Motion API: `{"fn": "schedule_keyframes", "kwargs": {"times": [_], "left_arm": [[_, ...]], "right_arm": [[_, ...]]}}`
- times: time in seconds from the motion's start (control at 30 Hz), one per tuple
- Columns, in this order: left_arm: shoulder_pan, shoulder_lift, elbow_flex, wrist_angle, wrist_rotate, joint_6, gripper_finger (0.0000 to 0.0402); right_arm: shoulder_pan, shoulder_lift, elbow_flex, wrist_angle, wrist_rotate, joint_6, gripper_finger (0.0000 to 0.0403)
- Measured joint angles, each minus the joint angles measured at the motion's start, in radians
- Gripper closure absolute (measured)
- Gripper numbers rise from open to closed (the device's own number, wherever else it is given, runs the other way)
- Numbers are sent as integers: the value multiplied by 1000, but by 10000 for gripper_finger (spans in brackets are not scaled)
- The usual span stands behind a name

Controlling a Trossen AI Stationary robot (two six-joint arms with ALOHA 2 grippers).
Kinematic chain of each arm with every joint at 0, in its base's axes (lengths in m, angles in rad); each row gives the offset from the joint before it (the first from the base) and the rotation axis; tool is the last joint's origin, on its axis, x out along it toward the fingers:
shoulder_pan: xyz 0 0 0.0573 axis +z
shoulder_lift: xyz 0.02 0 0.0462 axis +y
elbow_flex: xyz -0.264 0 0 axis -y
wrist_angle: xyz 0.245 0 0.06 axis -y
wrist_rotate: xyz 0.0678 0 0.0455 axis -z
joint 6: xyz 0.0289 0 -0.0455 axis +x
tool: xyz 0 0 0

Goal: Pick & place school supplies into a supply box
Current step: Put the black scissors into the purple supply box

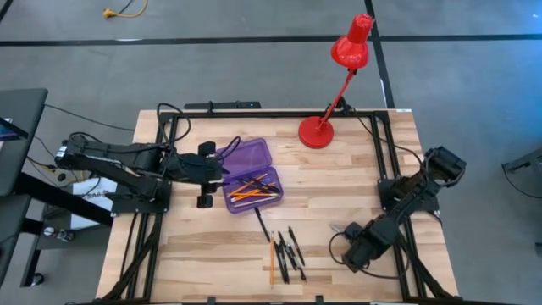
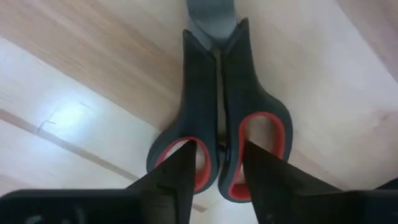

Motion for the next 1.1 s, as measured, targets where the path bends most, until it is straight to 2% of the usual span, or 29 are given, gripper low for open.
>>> {"fn": "schedule_keyframes", "kwargs": {"times": [0.23,0.53,0.77,0.97,1.1], "left_arm": [[0,0,0,-1,-9,12,264],[1,0,0,-3,-16,17,264],[1,0,0,-3,-17,29,264],[1,0,0,-4,-18,38,264],[1,0,0,-4,-18,37,264]], "right_arm": [[-40,-2,-32,57,-62,-106,352],[-103,-16,-2,74,-3,-221,353],[-157,-84,11,110,156,-287,353],[-229,-168,13,229,216,-459,353],[-301,-212,14,281,215,-567,353]]}}
